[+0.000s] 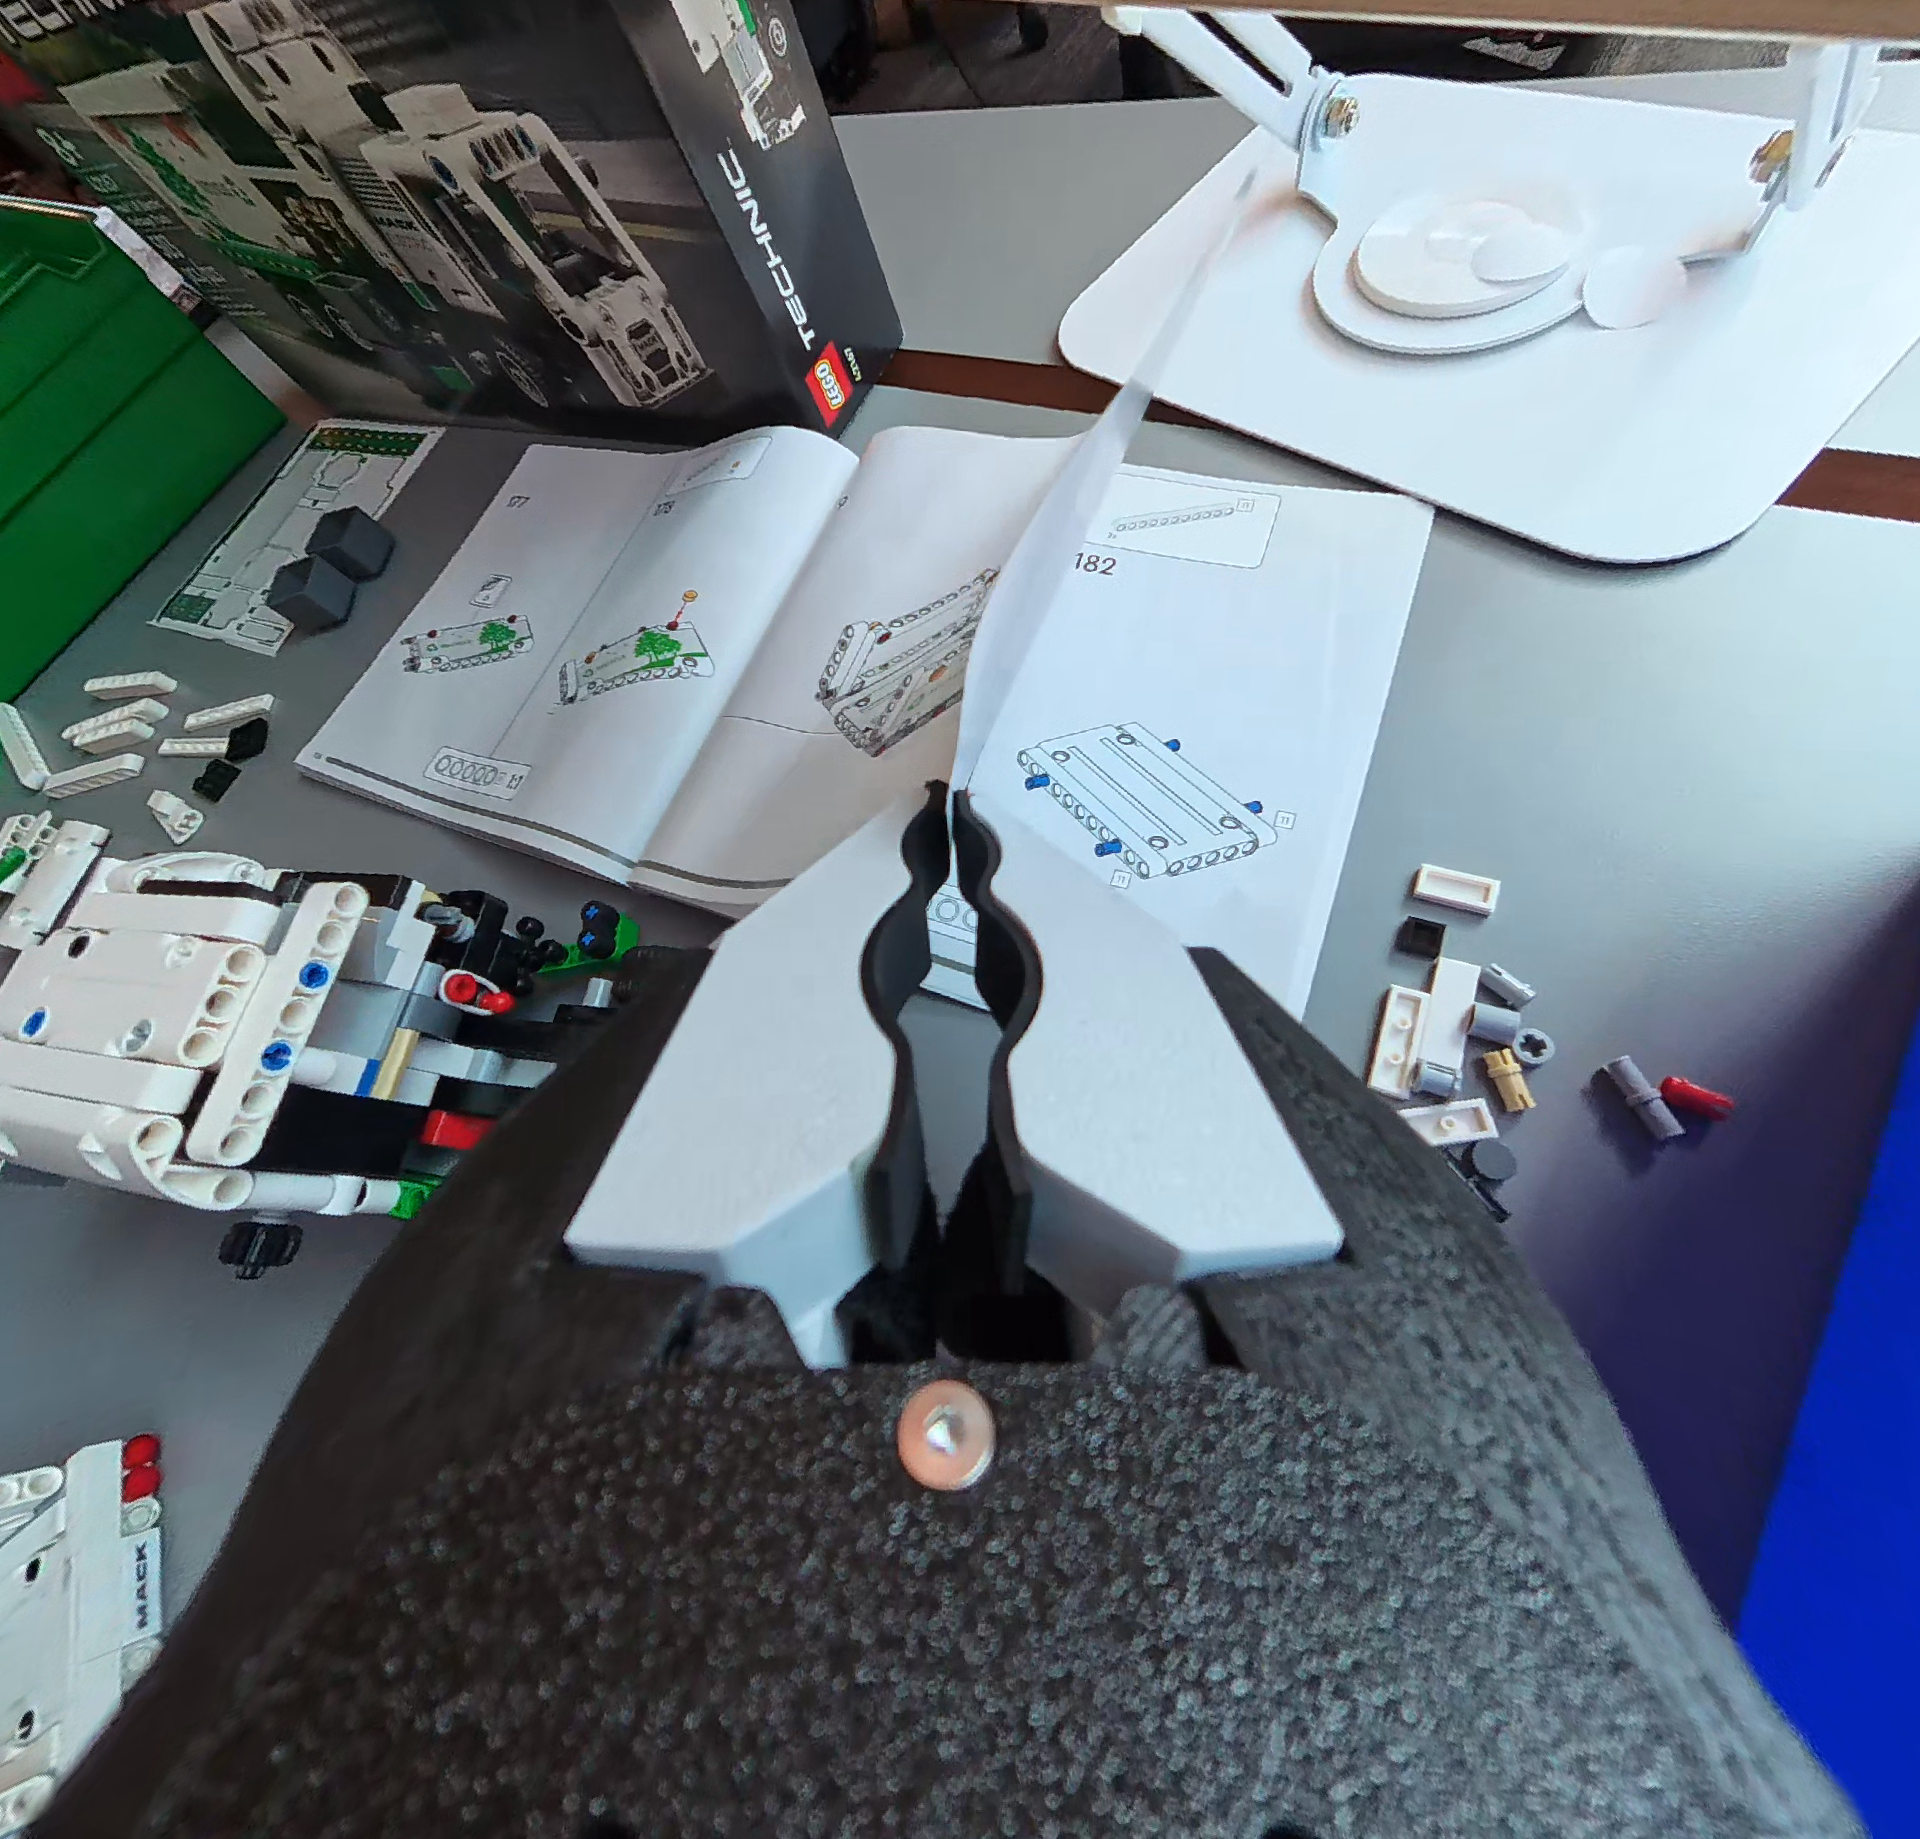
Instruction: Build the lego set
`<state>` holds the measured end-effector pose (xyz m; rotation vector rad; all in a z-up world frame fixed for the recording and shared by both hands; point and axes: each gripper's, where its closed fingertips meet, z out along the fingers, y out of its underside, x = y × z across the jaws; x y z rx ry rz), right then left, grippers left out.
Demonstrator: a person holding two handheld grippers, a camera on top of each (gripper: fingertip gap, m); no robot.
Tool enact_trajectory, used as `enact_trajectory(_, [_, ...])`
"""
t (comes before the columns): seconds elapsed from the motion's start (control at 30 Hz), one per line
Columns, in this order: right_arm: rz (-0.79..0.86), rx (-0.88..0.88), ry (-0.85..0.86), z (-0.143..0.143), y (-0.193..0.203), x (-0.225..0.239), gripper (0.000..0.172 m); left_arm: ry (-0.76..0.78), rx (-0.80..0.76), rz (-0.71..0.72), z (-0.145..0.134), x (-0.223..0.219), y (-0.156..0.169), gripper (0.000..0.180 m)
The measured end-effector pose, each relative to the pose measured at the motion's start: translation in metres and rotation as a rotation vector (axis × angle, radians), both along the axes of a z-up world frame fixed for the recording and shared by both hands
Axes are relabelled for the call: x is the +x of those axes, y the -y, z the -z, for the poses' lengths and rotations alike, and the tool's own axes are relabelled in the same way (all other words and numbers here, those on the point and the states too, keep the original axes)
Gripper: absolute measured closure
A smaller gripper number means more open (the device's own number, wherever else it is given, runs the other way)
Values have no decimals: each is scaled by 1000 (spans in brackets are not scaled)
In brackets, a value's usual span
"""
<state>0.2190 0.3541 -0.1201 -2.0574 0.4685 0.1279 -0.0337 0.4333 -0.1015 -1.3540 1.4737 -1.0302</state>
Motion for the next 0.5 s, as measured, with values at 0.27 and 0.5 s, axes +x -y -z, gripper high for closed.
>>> enact_trajectory(0.27, [-13,-6,5,2,-2,-3,172,-20,-203,31,4,0,-1,160])
enact_trajectory(0.5, [-18,-7,10,2,-3,-5,172,-43,-204,17,9,1,-4,159])
